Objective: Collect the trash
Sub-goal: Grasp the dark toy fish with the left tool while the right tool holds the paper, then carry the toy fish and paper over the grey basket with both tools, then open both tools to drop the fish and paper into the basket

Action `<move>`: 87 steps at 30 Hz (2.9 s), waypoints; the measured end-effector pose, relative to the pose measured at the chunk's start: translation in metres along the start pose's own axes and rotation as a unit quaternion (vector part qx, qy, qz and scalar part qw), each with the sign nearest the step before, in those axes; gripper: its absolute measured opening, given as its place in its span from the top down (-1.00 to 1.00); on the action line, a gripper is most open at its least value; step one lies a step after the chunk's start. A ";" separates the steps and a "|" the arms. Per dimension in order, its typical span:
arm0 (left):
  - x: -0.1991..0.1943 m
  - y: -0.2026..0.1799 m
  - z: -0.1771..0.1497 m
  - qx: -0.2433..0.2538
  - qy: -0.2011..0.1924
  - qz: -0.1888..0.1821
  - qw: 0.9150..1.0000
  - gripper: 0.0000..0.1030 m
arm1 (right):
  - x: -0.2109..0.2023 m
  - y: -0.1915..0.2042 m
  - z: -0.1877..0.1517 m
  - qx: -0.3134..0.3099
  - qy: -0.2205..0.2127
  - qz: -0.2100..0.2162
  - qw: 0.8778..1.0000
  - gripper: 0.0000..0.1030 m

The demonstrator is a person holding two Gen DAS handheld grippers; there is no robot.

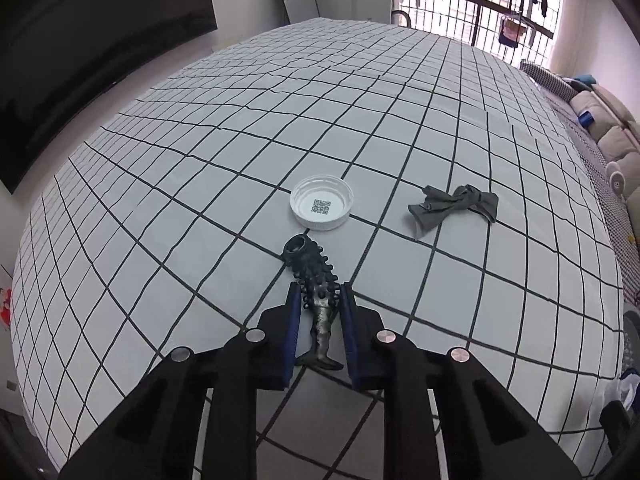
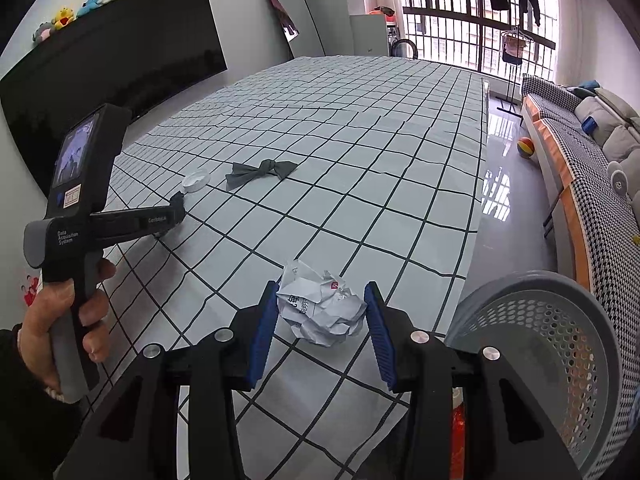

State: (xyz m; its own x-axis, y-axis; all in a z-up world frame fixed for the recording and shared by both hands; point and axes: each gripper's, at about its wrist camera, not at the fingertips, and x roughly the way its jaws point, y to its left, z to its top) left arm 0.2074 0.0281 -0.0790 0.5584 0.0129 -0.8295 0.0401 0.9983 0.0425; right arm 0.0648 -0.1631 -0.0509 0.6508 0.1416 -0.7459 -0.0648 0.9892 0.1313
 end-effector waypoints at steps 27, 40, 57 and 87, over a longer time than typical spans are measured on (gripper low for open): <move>-0.152 -0.129 -0.089 0.120 -0.086 -0.154 0.977 0.62 | -0.099 -0.080 -0.060 0.076 -0.035 -0.096 0.992 0.18; -0.146 -0.236 -0.124 0.205 -0.055 -0.184 0.960 0.61 | -0.116 -0.163 -0.113 0.135 -0.017 -0.132 0.982 0.18; -0.125 -0.269 -0.131 0.208 -0.029 -0.182 0.961 0.58 | -0.102 -0.193 -0.121 0.148 -0.012 -0.117 0.982 0.16; -0.140 -0.244 -0.129 0.169 -0.061 -0.172 0.969 -0.84 | -0.114 -0.189 -0.123 0.157 -0.026 -0.124 0.980 -0.20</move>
State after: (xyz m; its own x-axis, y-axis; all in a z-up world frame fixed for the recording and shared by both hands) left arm 0.0127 -0.2099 -0.0448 0.5565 -0.3444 -0.7561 0.4982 0.8666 -0.0280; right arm -0.0900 -0.3615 -0.0713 0.6557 -0.1115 -0.7467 0.3300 0.9319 0.1506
